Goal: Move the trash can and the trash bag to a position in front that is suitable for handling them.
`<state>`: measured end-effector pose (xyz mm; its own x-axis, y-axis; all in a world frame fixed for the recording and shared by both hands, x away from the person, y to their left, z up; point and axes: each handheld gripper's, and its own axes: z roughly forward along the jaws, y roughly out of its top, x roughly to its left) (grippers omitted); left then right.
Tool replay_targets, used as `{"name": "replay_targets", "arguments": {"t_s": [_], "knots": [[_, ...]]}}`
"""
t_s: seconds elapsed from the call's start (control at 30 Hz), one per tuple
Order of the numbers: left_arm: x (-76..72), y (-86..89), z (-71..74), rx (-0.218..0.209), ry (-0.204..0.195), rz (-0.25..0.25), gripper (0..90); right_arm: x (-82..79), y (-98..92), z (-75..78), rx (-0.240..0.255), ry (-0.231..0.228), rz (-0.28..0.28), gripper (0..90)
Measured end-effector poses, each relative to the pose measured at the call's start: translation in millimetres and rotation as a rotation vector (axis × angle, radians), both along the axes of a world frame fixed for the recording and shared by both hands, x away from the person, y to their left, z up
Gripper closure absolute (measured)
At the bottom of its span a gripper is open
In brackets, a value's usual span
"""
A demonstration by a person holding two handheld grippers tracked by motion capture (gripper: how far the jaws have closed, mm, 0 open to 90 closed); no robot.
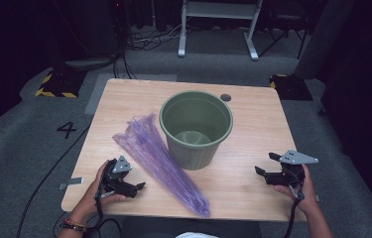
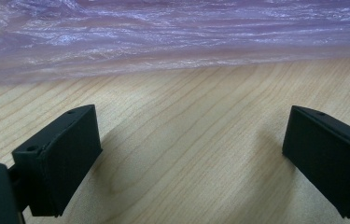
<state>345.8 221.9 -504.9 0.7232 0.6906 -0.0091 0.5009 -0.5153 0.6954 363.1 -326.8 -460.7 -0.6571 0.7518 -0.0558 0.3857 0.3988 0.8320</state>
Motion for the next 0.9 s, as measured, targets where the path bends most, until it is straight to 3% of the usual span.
{"name": "replay_targets", "arguments": {"t_s": [0.37,0.9], "knots": [[0.0,0.0,0.1,0.001,0.0,0.0,4.1,5.4,32.1,19.5,-0.008,-0.064,0.09,22.7],[0.1,0.1,0.0,0.0,0.0,-0.001,4.1,15.1,63.2,45.8,0.006,-0.135,0.18,22.1]]}}
